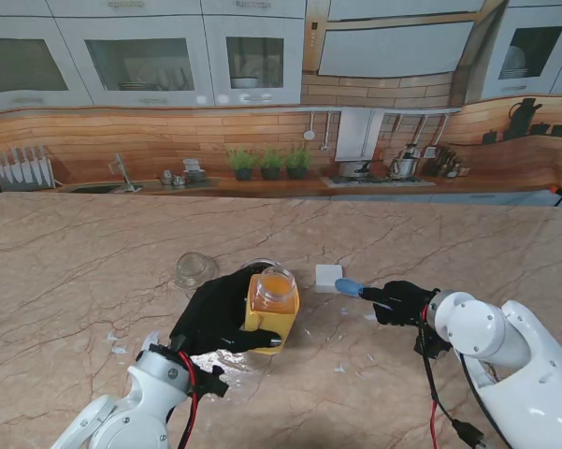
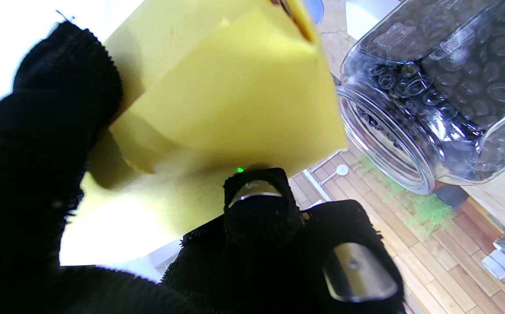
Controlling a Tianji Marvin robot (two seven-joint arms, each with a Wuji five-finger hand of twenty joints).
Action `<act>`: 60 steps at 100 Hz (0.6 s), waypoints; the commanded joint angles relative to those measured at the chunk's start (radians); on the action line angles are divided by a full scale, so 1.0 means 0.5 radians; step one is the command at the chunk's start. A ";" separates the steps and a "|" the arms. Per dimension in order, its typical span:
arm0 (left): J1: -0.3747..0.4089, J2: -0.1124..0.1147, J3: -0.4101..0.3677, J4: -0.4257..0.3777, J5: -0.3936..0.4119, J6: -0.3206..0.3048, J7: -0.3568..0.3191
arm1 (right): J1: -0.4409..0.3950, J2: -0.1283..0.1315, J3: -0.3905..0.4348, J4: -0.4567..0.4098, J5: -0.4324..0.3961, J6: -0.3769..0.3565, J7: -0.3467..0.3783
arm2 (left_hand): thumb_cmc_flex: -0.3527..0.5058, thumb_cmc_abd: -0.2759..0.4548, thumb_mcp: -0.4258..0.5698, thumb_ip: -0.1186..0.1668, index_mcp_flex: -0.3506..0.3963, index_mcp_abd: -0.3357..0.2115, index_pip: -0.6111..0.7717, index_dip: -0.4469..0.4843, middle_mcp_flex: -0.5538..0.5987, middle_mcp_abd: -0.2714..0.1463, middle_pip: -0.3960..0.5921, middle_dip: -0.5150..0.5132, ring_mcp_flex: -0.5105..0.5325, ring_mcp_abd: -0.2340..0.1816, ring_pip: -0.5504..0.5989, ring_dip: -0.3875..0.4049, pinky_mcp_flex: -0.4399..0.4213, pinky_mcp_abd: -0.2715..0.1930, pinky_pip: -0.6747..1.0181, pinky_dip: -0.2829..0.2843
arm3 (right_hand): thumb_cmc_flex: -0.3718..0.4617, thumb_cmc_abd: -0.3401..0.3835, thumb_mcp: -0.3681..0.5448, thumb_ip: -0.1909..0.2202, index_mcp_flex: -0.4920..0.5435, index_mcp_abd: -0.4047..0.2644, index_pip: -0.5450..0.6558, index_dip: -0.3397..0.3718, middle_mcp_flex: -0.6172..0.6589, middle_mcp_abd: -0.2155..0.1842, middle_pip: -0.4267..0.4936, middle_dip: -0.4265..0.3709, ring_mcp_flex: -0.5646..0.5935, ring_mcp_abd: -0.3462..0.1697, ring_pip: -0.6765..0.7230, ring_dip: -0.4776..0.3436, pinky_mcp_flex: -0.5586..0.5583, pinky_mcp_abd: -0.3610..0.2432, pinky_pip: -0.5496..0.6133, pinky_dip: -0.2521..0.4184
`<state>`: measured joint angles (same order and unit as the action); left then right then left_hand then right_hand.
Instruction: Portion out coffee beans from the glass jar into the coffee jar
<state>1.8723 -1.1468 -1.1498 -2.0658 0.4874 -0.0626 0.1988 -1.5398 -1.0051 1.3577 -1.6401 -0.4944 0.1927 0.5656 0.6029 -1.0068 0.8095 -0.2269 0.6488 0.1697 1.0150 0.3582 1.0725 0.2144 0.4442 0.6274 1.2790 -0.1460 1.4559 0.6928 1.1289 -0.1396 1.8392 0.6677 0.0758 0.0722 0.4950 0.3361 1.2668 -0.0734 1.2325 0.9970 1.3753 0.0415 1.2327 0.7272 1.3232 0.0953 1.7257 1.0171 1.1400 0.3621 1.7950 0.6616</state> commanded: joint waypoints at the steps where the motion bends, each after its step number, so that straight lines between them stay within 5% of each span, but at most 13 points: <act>1: 0.020 -0.004 0.000 -0.001 0.000 -0.002 -0.002 | 0.004 -0.007 -0.003 -0.023 0.046 0.020 -0.004 | 0.378 0.420 0.521 0.284 0.132 -0.505 0.515 0.149 0.245 -0.242 0.226 0.163 -0.006 0.113 -0.105 0.021 -0.043 -0.270 0.364 -0.023 | -0.109 0.182 -0.059 -0.084 0.131 0.091 -0.013 0.035 0.161 0.316 0.095 0.027 -0.034 -0.020 0.200 0.039 0.066 0.073 0.422 0.042; 13: 0.022 -0.003 -0.001 0.000 -0.001 -0.001 -0.005 | 0.000 -0.007 -0.005 -0.036 0.084 0.060 0.008 | 0.379 0.420 0.521 0.284 0.137 -0.501 0.516 0.149 0.248 -0.239 0.226 0.163 -0.006 0.116 -0.106 0.021 -0.043 -0.267 0.364 -0.023 | -0.021 0.323 -0.103 -0.123 0.140 0.114 -0.005 0.039 0.163 0.356 0.096 0.028 -0.038 0.040 0.202 0.046 0.064 0.119 0.419 0.053; 18: 0.022 -0.003 -0.001 0.000 -0.002 -0.001 -0.006 | -0.004 -0.009 -0.005 -0.042 0.098 0.078 0.003 | 0.379 0.420 0.521 0.284 0.136 -0.502 0.514 0.148 0.246 -0.241 0.225 0.163 -0.006 0.117 -0.106 0.021 -0.043 -0.266 0.365 -0.023 | 0.064 0.359 -0.131 -0.010 0.143 0.115 0.040 0.019 0.161 0.371 0.114 0.029 -0.039 0.068 0.202 0.052 0.063 0.126 0.416 0.067; 30: 0.023 -0.003 0.002 0.000 -0.003 -0.002 -0.008 | -0.015 -0.012 -0.005 -0.042 0.030 0.038 -0.030 | 0.381 0.420 0.521 0.285 0.136 -0.502 0.514 0.148 0.247 -0.237 0.224 0.164 -0.005 0.120 -0.106 0.022 -0.043 -0.264 0.365 -0.024 | 0.138 0.187 0.039 0.172 0.156 0.050 0.160 -0.027 0.162 0.353 0.156 0.037 -0.038 0.050 0.200 0.046 0.067 0.097 0.421 0.093; 43: 0.023 -0.002 0.004 0.000 -0.003 -0.003 -0.011 | -0.028 -0.017 0.007 -0.036 -0.001 -0.019 -0.066 | 0.380 0.420 0.520 0.286 0.136 -0.503 0.514 0.148 0.249 -0.242 0.224 0.165 -0.006 0.121 -0.105 0.022 -0.043 -0.261 0.366 -0.024 | 0.128 0.010 0.102 0.174 0.155 0.024 0.207 -0.065 0.161 0.324 0.185 0.049 -0.038 0.030 0.214 0.085 0.073 0.038 0.444 0.093; 50: 0.022 -0.001 0.006 0.000 -0.004 -0.003 -0.014 | -0.032 -0.018 0.010 -0.038 0.012 -0.009 -0.068 | 0.379 0.421 0.520 0.286 0.136 -0.502 0.514 0.148 0.248 -0.241 0.224 0.166 -0.006 0.121 -0.105 0.022 -0.043 -0.260 0.366 -0.024 | 0.121 -0.099 0.035 -0.073 0.149 0.039 0.160 -0.088 0.161 0.326 0.172 0.042 -0.032 -0.044 0.194 0.046 0.074 0.002 0.448 0.072; 56: 0.022 -0.001 0.006 0.000 -0.004 -0.004 -0.015 | -0.032 -0.017 0.011 -0.038 0.030 0.005 -0.055 | 0.379 0.421 0.521 0.286 0.138 -0.501 0.514 0.147 0.250 -0.238 0.223 0.165 -0.006 0.122 -0.106 0.022 -0.043 -0.260 0.366 -0.024 | 0.050 -0.107 -0.012 -0.151 0.141 0.064 0.129 -0.092 0.161 0.339 0.154 0.034 -0.033 -0.028 0.197 0.042 0.073 0.012 0.446 0.062; 60: 0.022 -0.001 0.007 0.001 -0.003 -0.005 -0.015 | -0.031 -0.017 0.009 -0.035 0.037 0.009 -0.054 | 0.380 0.420 0.521 0.287 0.137 -0.503 0.513 0.147 0.250 -0.237 0.223 0.165 -0.006 0.123 -0.106 0.022 -0.043 -0.259 0.366 -0.024 | -0.070 -0.230 0.100 -0.327 0.141 0.075 0.085 -0.069 0.161 0.341 0.149 0.032 -0.032 -0.051 0.197 0.045 0.074 -0.008 0.455 0.047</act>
<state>1.8738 -1.1456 -1.1486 -2.0641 0.4868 -0.0628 0.1941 -1.5498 -1.0100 1.3645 -1.6552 -0.4723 0.1911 0.5314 0.6029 -1.0067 0.8095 -0.2269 0.6488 0.1697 1.0150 0.3582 1.0726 0.2144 0.4442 0.6274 1.2790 -0.1453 1.4559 0.6928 1.1289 -0.1390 1.8392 0.6677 0.1193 0.0356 0.5138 0.2650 1.2832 -0.0447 1.2699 0.9560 1.3802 0.0815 1.2408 0.7370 1.3203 0.1444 1.7474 1.0378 1.1415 0.3850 1.7950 0.6910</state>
